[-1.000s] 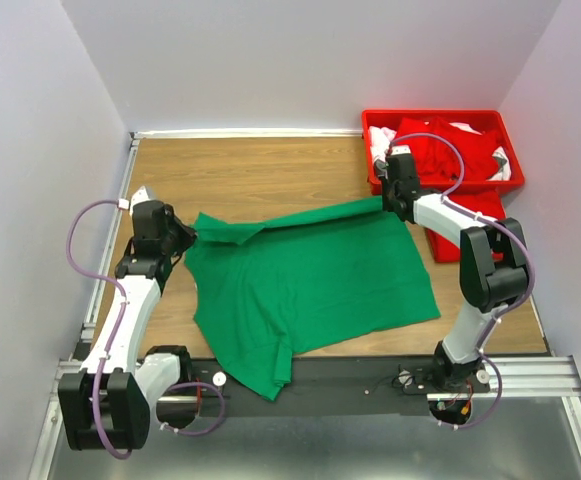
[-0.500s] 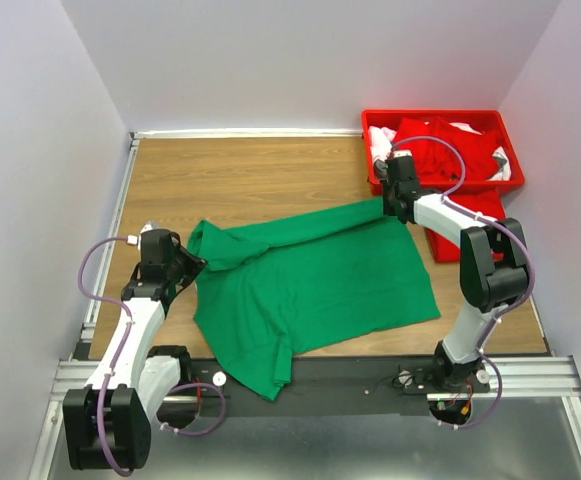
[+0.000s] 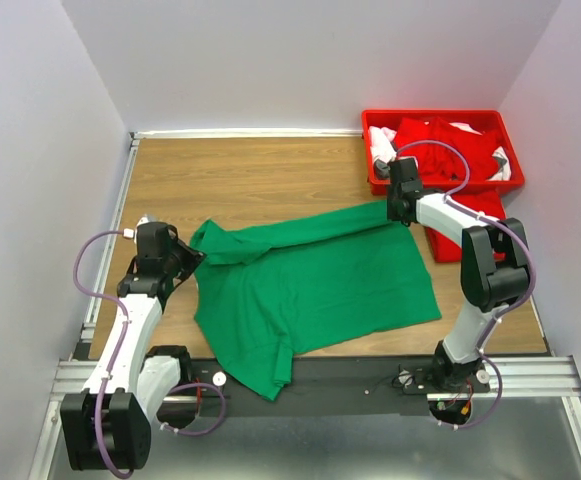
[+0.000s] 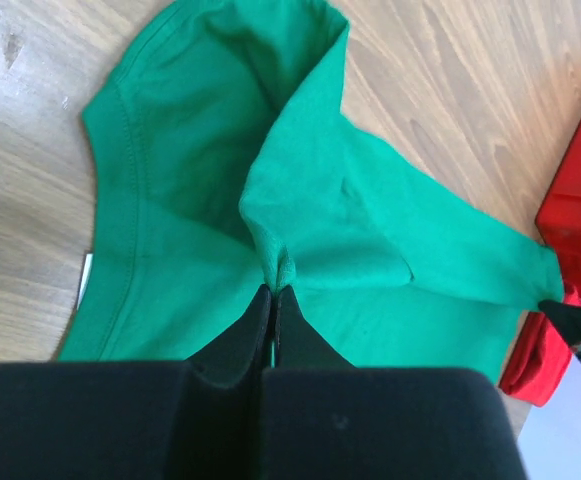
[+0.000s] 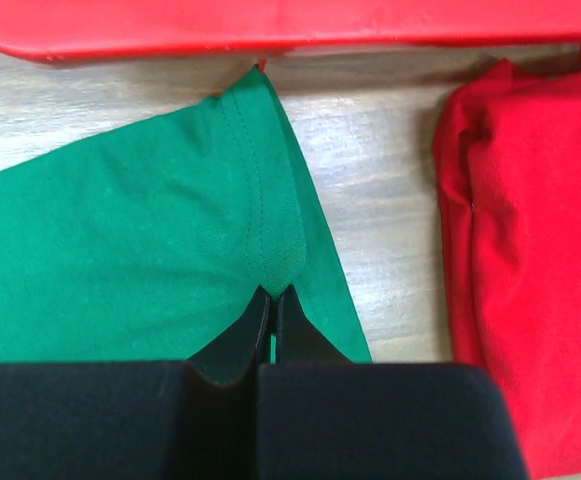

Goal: Fold and stack the t-shirts
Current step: Fold the tshirt

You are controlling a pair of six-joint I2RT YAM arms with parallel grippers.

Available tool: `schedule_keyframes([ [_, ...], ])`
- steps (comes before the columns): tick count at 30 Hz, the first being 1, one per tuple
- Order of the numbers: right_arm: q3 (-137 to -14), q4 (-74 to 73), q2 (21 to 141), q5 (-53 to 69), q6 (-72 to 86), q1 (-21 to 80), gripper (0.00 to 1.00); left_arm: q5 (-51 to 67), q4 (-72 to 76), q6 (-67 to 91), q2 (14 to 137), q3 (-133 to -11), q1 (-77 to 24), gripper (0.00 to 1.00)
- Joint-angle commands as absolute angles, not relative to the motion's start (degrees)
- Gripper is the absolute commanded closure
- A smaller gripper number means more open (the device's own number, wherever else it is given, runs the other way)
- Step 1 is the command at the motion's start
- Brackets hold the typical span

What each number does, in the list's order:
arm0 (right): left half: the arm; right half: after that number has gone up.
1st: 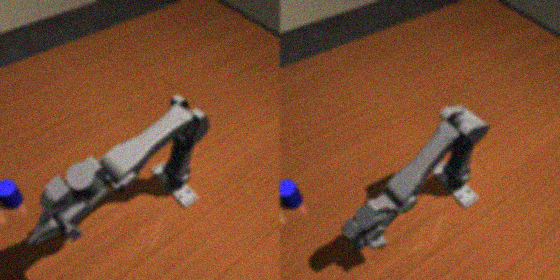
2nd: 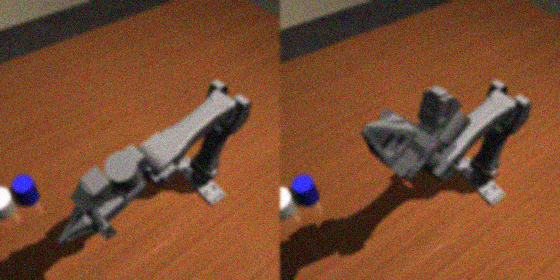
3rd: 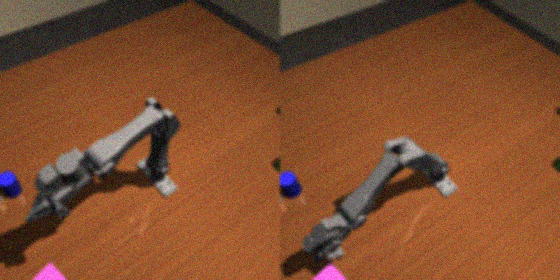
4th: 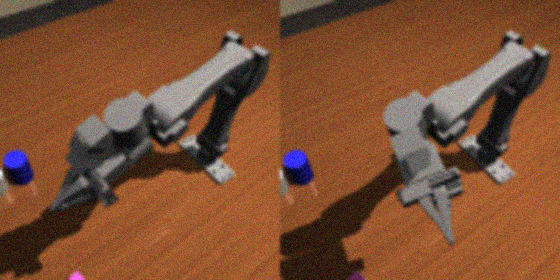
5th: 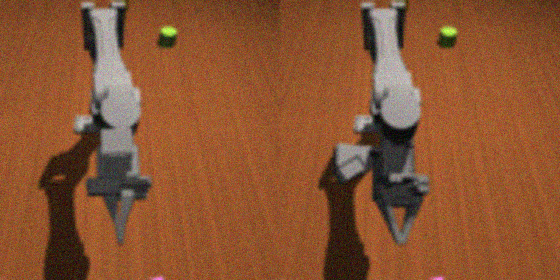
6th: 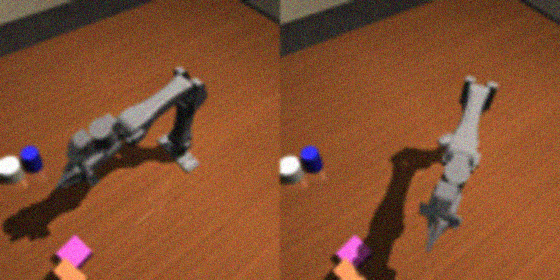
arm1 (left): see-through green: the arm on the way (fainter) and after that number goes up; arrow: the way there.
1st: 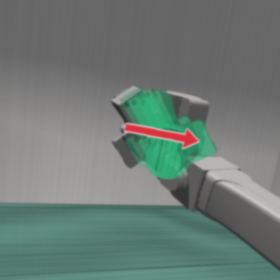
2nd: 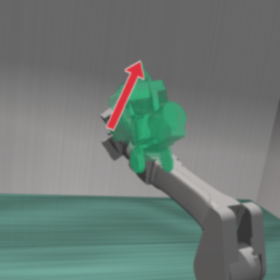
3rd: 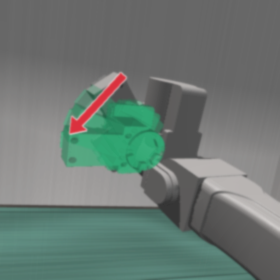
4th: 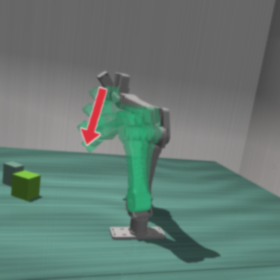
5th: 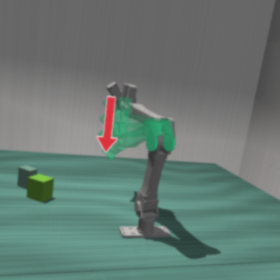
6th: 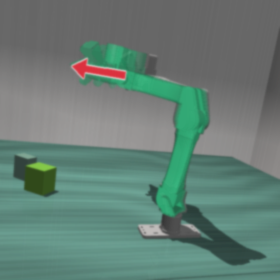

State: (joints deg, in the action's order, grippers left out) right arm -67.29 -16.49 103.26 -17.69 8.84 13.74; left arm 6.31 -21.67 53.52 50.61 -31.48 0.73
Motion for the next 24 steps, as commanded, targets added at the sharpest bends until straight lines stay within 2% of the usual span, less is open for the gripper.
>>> schedule_keyframes([
  [1,-67.4,-18.6,101.8,-20.6,10.0,12.8,0.99,6.8,-24.4,53.8,49.6,-32.4,0.8,1.0],
  [16,-68.2,-19.6,106.3,-17.8,12.9,12.7,0.95,14.1,-22.4,59.0,47.5,-24.2,0.2,1.0],
  [21,-68.9,-20.2,106.3,-16.7,13.3,12.6,0.78,14.4,-22.1,58.9,47.4,-23.6,0.2,1.0],
  [24,-68.5,-20.6,103.9,-13.9,13.3,12.6,0.63,15.7,-21.6,59.9,47.1,-21.8,0.2,1.0],
])
